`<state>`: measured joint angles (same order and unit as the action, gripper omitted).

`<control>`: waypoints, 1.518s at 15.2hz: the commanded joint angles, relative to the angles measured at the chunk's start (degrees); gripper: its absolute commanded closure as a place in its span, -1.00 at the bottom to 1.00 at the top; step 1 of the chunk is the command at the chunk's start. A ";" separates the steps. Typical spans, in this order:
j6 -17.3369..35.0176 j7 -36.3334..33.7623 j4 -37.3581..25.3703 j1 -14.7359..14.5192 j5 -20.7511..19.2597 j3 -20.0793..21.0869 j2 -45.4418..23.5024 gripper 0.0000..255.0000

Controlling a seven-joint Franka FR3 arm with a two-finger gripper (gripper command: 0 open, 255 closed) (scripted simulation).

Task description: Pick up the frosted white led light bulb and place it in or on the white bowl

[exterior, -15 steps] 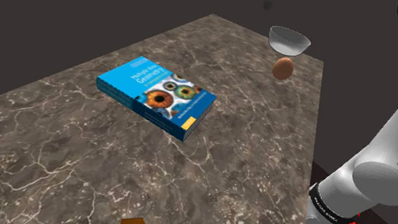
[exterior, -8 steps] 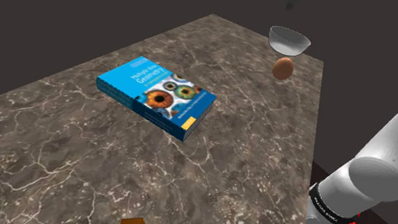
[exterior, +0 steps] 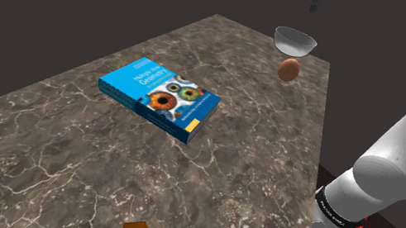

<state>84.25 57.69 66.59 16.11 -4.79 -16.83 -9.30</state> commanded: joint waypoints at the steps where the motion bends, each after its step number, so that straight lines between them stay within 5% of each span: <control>1: 2.27 -0.25 3.75 -0.22 -0.45 0.05 1.54 1.00; 17: 16.50 -2.86 23.58 -1.10 -2.36 0.51 7.16 1.00; 23: 17.22 -2.98 24.46 -1.11 -2.42 0.52 7.31 1.00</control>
<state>101.43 54.71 91.02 15.00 -7.21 -16.31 -2.01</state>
